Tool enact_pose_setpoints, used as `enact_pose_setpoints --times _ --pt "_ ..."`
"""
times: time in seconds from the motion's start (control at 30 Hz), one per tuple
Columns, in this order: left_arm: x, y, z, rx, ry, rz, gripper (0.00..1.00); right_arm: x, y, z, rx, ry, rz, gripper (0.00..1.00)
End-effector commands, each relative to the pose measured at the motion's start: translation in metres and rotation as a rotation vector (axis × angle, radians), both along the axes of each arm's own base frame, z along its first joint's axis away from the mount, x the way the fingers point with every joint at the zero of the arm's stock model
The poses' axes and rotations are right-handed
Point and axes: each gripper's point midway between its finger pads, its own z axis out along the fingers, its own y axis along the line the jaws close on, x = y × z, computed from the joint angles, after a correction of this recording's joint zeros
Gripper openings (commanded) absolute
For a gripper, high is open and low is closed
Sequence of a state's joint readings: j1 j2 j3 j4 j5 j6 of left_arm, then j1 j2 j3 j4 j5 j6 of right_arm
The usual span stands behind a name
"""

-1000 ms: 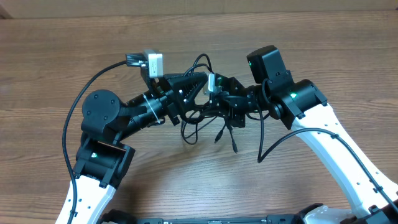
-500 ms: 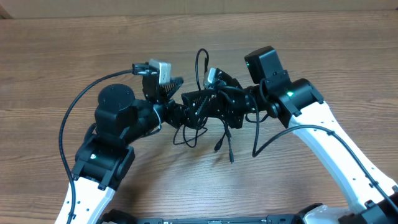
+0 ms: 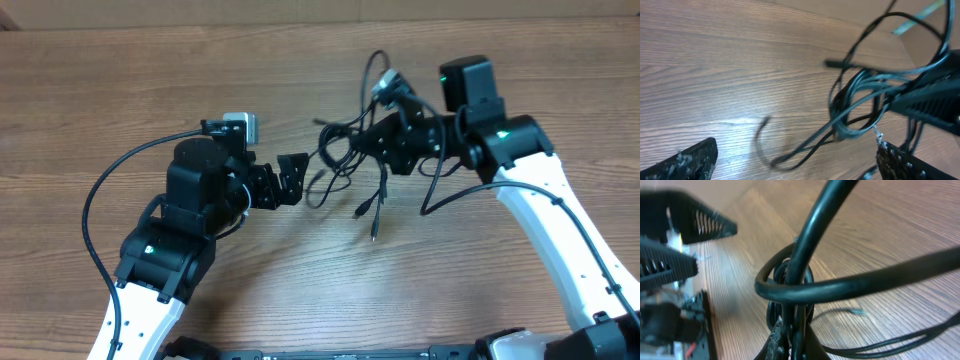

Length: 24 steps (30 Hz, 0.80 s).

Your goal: Untangle cables

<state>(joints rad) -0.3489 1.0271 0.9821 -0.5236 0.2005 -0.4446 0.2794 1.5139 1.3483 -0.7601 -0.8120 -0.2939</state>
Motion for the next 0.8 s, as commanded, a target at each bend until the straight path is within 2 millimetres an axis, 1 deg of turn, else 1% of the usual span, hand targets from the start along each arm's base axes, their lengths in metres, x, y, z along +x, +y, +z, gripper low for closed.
enact_pose_setpoints --times 0.0,0.07,0.2,0.33,0.4,0.5,0.57,0.7,0.77 --pt "0.003 0.007 -0.002 0.020 -0.004 0.034 1.00 -0.004 -0.004 0.037 0.139 0.025 0.009 0.04" --pt "0.001 0.003 -0.002 0.005 0.002 0.020 0.99 -0.006 -0.006 0.046 0.192 0.022 0.040 0.04" --pt "-0.003 -0.005 0.000 -0.045 0.022 -0.010 1.00 -0.007 -0.008 0.057 0.248 0.003 0.074 0.04" --pt "-0.001 -0.007 0.005 -0.110 0.040 0.020 1.00 -0.011 -0.004 0.069 0.299 -0.028 0.129 0.04" --pt "-0.001 -0.015 0.014 -0.183 0.043 0.006 1.00 -0.014 -0.002 0.076 0.331 -0.036 0.159 0.04" --pt "-0.003 -0.034 0.037 -0.313 0.025 -0.067 1.00 -0.012 -0.001 0.083 0.355 -0.026 0.153 0.04" --pt "-0.005 -0.042 0.050 -0.375 0.009 -0.111 0.99 -0.009 0.000 0.088 0.369 -0.023 0.146 0.04" --pt "-0.005 -0.049 0.068 -0.488 0.020 -0.113 0.99 -0.005 0.001 0.100 0.399 -0.033 0.142 0.04" --pt "-0.004 -0.049 0.074 -0.534 0.031 -0.096 0.92 -0.003 0.002 0.104 0.409 -0.041 0.140 0.04"
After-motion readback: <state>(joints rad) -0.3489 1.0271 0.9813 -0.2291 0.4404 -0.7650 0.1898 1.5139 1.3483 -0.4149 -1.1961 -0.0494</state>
